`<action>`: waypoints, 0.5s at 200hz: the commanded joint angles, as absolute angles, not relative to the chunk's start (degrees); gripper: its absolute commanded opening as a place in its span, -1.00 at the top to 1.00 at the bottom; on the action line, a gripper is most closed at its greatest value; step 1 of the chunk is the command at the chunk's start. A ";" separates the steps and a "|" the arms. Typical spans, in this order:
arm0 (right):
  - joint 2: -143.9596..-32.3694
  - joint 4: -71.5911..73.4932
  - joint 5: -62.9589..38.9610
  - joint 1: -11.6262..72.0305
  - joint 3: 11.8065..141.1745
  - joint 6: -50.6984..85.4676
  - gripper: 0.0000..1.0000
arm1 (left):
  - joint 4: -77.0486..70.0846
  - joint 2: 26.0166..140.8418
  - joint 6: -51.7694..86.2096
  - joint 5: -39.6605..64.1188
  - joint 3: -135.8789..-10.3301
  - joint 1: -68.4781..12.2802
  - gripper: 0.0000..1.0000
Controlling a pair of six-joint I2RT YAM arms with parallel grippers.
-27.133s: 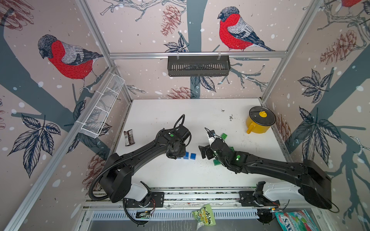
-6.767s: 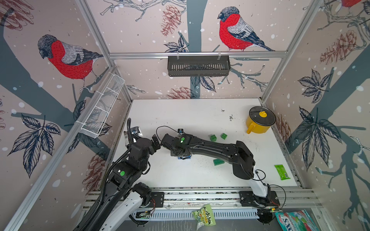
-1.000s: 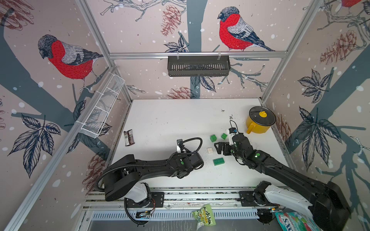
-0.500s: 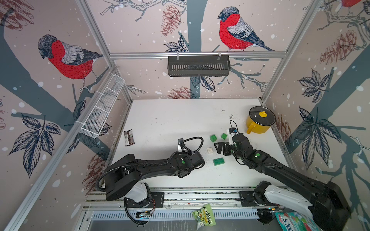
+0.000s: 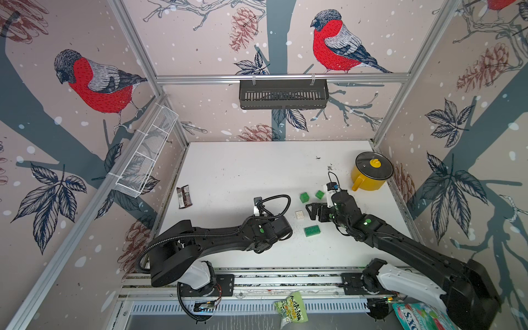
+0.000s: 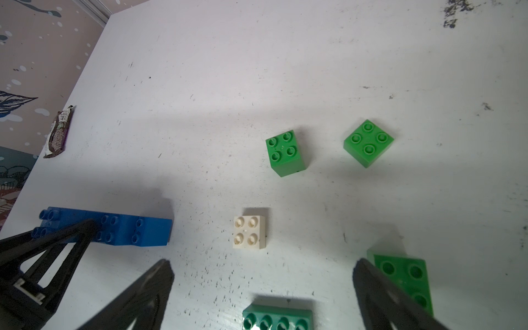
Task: Assemble the letter h with lego
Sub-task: Pick up the lego brick from the center of the board.
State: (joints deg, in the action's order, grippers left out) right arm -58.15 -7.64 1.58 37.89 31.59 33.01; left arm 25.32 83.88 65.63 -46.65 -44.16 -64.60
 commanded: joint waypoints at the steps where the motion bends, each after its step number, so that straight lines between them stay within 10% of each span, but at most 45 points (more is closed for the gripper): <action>1: -58.19 -7.16 2.11 37.95 31.73 32.58 -0.99 | 27.30 83.41 65.66 -47.90 -45.11 -64.51 0.61; 100: -58.25 -7.05 1.84 38.01 31.73 32.34 -0.99 | 35.64 82.01 60.72 -39.96 -51.09 -63.10 0.89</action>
State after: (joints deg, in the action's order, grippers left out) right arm -58.22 -7.64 1.58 37.89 31.59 32.88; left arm 30.68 82.24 63.24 -42.22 -49.19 -63.70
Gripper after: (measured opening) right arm 0.994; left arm 0.357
